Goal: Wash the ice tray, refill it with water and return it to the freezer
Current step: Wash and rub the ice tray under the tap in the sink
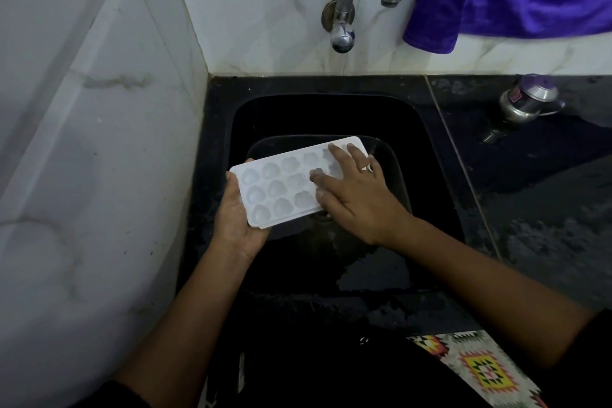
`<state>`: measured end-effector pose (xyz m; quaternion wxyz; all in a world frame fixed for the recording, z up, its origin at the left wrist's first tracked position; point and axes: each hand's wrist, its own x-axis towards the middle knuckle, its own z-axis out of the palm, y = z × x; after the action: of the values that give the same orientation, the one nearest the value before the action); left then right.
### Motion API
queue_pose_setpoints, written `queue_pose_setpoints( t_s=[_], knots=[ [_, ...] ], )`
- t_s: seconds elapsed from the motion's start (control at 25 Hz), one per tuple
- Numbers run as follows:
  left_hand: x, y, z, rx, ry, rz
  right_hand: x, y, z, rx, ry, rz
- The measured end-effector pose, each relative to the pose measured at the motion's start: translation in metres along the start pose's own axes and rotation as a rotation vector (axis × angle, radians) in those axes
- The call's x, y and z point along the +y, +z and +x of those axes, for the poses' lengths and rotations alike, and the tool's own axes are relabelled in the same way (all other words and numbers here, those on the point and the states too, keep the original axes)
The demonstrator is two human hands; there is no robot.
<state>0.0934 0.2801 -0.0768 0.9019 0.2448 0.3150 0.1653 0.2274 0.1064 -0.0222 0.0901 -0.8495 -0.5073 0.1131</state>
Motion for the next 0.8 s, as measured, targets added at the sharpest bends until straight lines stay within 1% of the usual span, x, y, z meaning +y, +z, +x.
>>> queue_pose_setpoints(
  t_s=[0.08,0.12,0.24,0.36,0.48,0.56,0.68,0.76,0.8],
  knots=[
    [0.000,0.001,0.000,-0.004,-0.006,0.001,0.009,-0.005,0.001,-0.004,0.013,0.140],
    [-0.001,-0.001,0.002,-0.013,-0.022,-0.005,0.012,-0.007,0.004,0.021,0.006,0.151],
    [0.000,-0.002,0.006,-0.044,-0.057,-0.034,0.014,-0.007,0.009,0.095,-0.057,0.007],
    [0.001,-0.004,0.005,-0.065,-0.066,-0.040,0.011,-0.002,0.009,0.081,-0.108,-0.048],
    [-0.001,-0.006,0.006,-0.041,-0.039,-0.018,0.019,-0.001,0.006,0.054,-0.109,-0.070],
    [-0.002,-0.004,0.007,-0.015,-0.018,-0.007,0.021,0.000,0.004,0.065,-0.090,-0.175],
    [-0.003,-0.005,0.008,0.020,-0.008,0.009,0.006,0.003,0.002,0.127,-0.061,-0.340],
    [-0.004,-0.003,0.004,0.007,-0.016,0.020,-0.004,0.007,0.003,0.180,-0.074,-0.364],
    [-0.005,-0.001,0.002,0.017,-0.011,0.032,-0.007,0.009,0.005,0.212,-0.068,-0.334]
  ],
)
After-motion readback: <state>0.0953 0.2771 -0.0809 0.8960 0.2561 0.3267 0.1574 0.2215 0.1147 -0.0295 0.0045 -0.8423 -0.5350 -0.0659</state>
